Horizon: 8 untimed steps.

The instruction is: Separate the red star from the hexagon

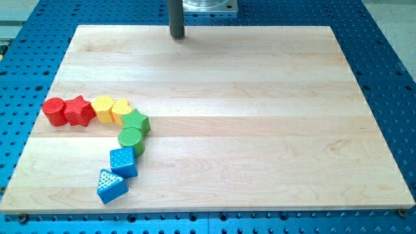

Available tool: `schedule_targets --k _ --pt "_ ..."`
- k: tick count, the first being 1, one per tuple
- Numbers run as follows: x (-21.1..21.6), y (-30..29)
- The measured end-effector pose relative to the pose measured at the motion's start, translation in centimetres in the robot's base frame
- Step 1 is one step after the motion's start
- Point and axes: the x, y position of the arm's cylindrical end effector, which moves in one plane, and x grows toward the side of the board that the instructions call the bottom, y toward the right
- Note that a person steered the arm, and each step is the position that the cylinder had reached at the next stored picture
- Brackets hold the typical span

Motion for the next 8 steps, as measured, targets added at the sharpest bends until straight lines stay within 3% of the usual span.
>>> schedule_targets --k 2,4,7,8 --pt "1.8 0.4" --pt "8.2 -1.7" --pt "8.8 -2.9" --pt "12.7 -9.7"
